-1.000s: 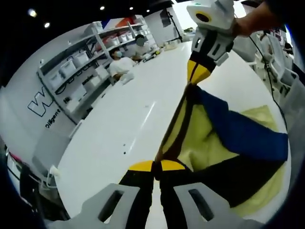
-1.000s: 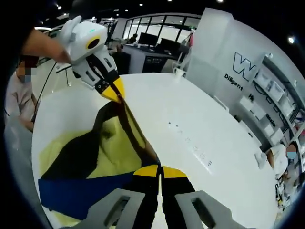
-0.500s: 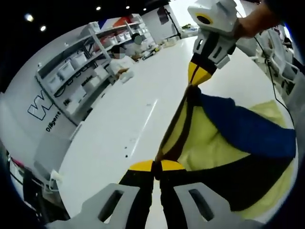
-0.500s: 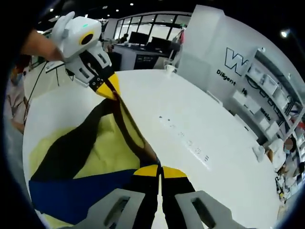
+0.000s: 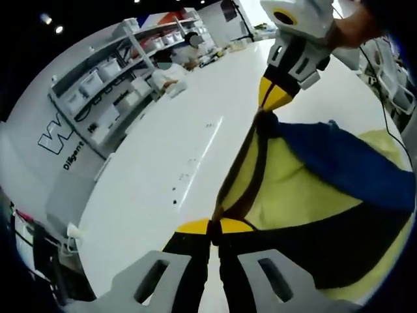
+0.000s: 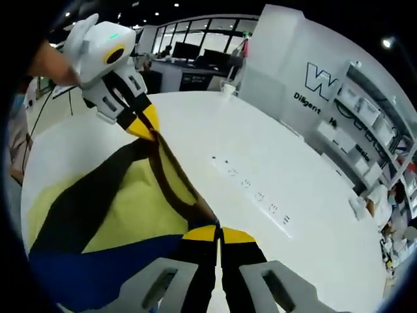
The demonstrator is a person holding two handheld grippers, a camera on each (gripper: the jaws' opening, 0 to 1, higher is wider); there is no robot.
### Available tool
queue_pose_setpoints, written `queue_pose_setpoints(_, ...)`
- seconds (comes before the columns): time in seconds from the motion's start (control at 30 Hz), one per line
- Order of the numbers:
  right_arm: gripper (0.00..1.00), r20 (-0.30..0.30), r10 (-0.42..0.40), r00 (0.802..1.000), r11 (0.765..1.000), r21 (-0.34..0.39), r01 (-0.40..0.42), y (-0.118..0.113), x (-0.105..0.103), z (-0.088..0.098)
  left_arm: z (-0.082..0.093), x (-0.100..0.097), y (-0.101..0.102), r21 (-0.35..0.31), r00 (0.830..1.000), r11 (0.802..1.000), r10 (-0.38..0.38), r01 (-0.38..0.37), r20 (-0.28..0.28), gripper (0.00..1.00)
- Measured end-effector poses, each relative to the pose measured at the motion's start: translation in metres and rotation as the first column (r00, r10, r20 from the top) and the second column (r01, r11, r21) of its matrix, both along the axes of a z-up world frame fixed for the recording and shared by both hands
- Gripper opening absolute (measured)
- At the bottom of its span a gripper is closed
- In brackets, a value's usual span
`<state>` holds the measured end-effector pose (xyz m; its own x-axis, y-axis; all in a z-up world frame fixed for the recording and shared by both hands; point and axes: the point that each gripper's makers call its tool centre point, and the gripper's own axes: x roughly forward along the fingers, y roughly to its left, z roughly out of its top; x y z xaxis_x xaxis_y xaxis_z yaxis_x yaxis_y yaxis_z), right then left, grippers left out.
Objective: Fold the garment on the visible template until the final outline fits inside the template.
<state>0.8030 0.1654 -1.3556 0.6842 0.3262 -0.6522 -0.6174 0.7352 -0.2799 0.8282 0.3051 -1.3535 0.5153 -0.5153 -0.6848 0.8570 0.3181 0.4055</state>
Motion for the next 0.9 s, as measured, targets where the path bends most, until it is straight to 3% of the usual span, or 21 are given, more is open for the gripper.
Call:
queue_pose_setpoints(0.17,0.00,-0.005,-0.008,1.000,1.000,-0.018,0.008,0.001,0.008,-0.015,-0.012,0.006,0.001,0.016,1.000,1.000,0.004,-0.004,-0.011,0.09)
queue_pose_setpoints(0.37,0.00,-0.025,-0.024,0.999,0.999,-0.025,0.023,-0.002,0.016,-0.027,-0.026,0.016,0.002,-0.011,0.997,0.999,0.044,-0.045,-0.060,0.10)
queue_pose_setpoints(0.9,0.00,-0.044,-0.021,0.999,0.999,-0.051,0.018,0.004,0.027,-0.052,-0.053,0.026,0.007,0.017,0.994,0.997,0.073,-0.072,-0.087,0.10)
